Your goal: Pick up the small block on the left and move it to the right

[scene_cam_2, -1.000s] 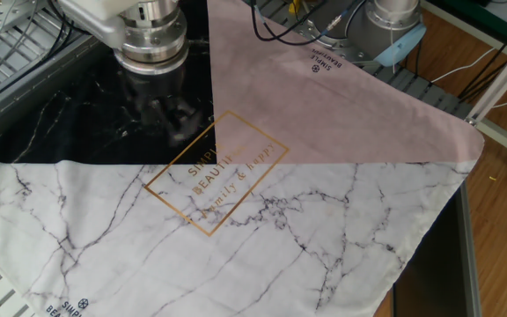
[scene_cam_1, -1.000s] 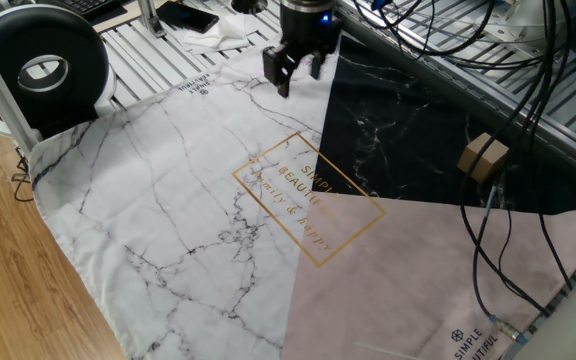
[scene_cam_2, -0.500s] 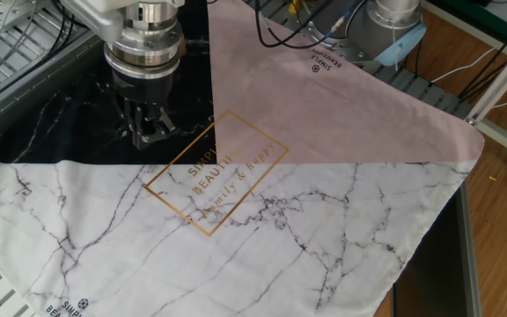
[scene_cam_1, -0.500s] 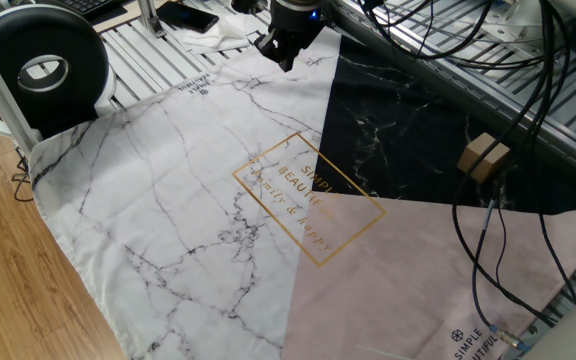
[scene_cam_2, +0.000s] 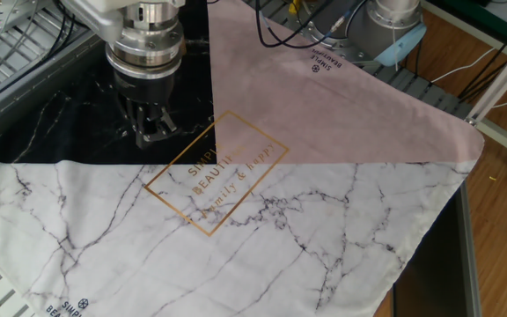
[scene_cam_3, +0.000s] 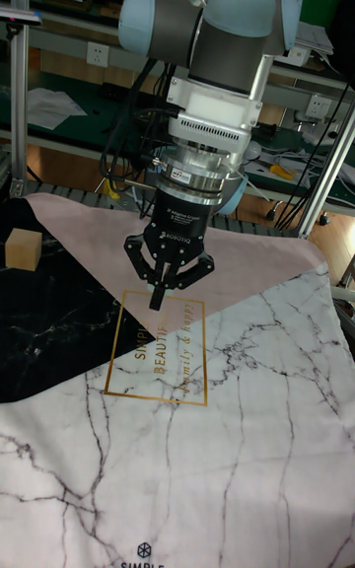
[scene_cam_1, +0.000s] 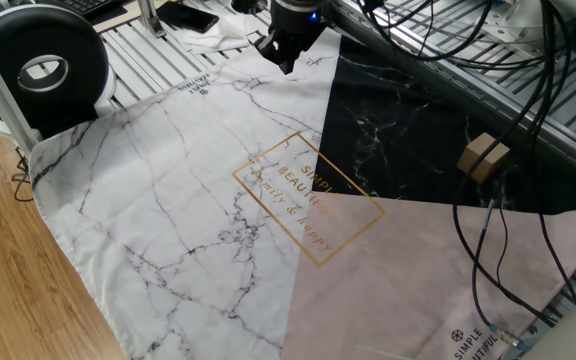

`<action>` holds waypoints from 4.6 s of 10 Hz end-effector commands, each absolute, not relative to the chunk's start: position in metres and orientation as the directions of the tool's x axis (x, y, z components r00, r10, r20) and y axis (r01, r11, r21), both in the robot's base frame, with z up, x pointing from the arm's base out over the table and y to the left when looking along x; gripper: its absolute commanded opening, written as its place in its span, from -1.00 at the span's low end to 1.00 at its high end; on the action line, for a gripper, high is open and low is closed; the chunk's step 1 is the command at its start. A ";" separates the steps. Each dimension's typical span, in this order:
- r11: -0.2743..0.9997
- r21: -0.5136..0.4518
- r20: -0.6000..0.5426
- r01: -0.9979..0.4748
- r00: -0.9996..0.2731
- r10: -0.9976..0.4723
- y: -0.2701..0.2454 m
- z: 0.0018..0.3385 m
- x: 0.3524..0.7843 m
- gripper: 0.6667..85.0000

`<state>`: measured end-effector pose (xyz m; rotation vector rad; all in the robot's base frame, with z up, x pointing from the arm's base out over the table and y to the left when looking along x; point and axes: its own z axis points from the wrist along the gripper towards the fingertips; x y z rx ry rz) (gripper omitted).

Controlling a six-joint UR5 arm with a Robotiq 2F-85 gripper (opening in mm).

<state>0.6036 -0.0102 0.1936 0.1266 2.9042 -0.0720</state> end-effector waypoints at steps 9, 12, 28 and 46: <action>0.994 0.042 -0.270 0.100 -0.957 0.108 0.036 0.220 0.588 -0.99; 0.992 0.101 -0.207 0.071 -0.974 0.090 0.045 0.215 0.572 -0.99; 0.999 0.029 -0.197 -0.024 -0.980 -0.017 0.070 0.203 0.536 -0.99; 0.966 -0.078 -0.242 -0.245 -0.936 -0.257 -0.073 0.187 0.525 -0.99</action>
